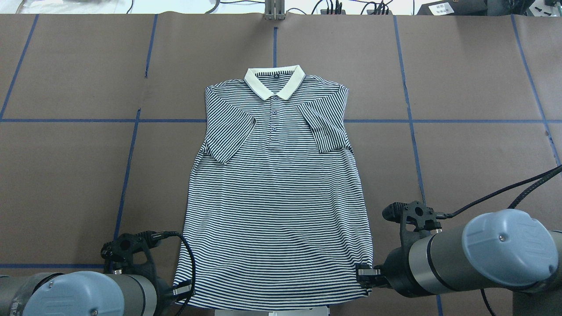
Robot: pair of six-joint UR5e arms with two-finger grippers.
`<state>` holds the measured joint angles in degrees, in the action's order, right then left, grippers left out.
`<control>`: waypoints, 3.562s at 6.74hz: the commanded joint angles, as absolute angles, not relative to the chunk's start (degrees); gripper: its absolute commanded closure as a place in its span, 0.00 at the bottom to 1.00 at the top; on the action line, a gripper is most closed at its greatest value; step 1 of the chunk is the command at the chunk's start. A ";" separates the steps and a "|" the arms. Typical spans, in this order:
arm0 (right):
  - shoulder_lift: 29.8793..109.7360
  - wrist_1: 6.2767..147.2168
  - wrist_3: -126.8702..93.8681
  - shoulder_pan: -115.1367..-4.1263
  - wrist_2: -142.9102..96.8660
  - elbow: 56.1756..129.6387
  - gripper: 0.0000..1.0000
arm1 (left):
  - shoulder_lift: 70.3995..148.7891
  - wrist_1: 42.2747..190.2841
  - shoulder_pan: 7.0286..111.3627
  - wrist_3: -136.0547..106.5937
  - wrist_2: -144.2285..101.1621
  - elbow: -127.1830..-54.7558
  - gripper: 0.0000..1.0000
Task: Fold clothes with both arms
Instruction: 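Lift the hem with both grippers and fold it toward the collar, then release the hem near the collar and raise both grippers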
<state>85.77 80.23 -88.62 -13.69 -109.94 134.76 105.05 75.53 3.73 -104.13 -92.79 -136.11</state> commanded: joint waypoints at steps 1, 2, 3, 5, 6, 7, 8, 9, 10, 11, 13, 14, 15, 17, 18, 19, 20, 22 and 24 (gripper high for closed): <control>85.44 80.24 -87.90 -14.93 -109.71 134.58 1.00 | 105.81 74.88 3.16 -104.06 -92.99 -136.93 1.00; 82.47 80.24 -85.02 -19.47 -108.90 132.04 1.00 | 106.95 75.23 5.34 -100.50 -92.64 -136.41 1.00; 80.01 80.24 -78.20 -24.73 -108.81 128.97 1.00 | 108.62 75.84 11.54 -93.59 -92.64 -135.80 1.00; 73.96 80.07 -67.64 -33.62 -107.93 118.44 1.00 | 109.07 80.04 23.06 -82.76 -92.99 -129.85 1.00; 70.26 80.07 -65.94 -38.10 -108.19 112.47 1.00 | 109.94 83.98 26.51 -81.05 -92.99 -124.77 1.00; 67.44 80.07 -62.44 -41.54 -108.28 107.80 1.00 | 111.34 87.42 29.07 -79.56 -93.16 -120.71 1.00; 64.11 79.98 -60.66 -43.92 -108.46 102.71 1.00 | 113.71 90.50 32.40 -79.28 -93.16 -117.02 1.00; 61.03 77.02 -60.47 -45.08 -108.46 97.35 1.00 | 116.34 94.79 35.91 -77.02 -95.69 -110.89 1.00; 59.95 69.16 -60.64 -45.09 -108.28 91.38 1.00 | 118.46 100.40 39.78 -76.73 -96.84 -104.48 1.00; 59.85 62.90 -60.64 -45.35 -108.19 86.79 1.00 | 120.91 104.72 42.08 -76.73 -96.86 -98.50 1.00; 55.39 60.82 -61.00 -45.61 -108.02 79.57 1.00 | 122.87 112.11 42.80 -77.16 -96.68 -88.12 1.00; 54.33 60.73 -61.00 -46.31 -108.02 77.63 1.00 | 123.05 115.80 42.72 -77.17 -96.59 -83.98 1.00; 53.27 60.73 -61.00 -46.58 -108.02 76.22 1.00 | 123.05 116.45 42.71 -77.25 -96.42 -82.63 1.00; 51.17 60.38 -60.91 -46.85 -108.02 74.01 1.00 | 124.01 116.46 42.71 -77.34 -96.42 -82.18 1.00; 50.98 60.38 -61.00 -46.76 -108.10 74.09 1.00 | 124.97 116.46 42.71 -76.91 -96.42 -82.09 1.00; 51.06 58.99 -61.00 -46.76 -108.19 74.09 1.00 | 125.42 116.46 42.63 -76.73 -96.42 -82.09 1.00; 51.06 58.63 -61.00 -46.67 -108.28 74.09 1.00 | 125.51 116.46 42.54 -76.73 -96.42 -82.09 1.00; 51.42 58.36 -60.56 -46.76 -108.37 73.39 0.01 | 125.77 116.46 42.54 -76.99 -96.42 -82.09 0.36; 51.42 58.53 -60.64 -46.76 -108.54 73.13 0.00 | 126.12 116.28 42.71 -76.82 -96.42 -82.09 0.00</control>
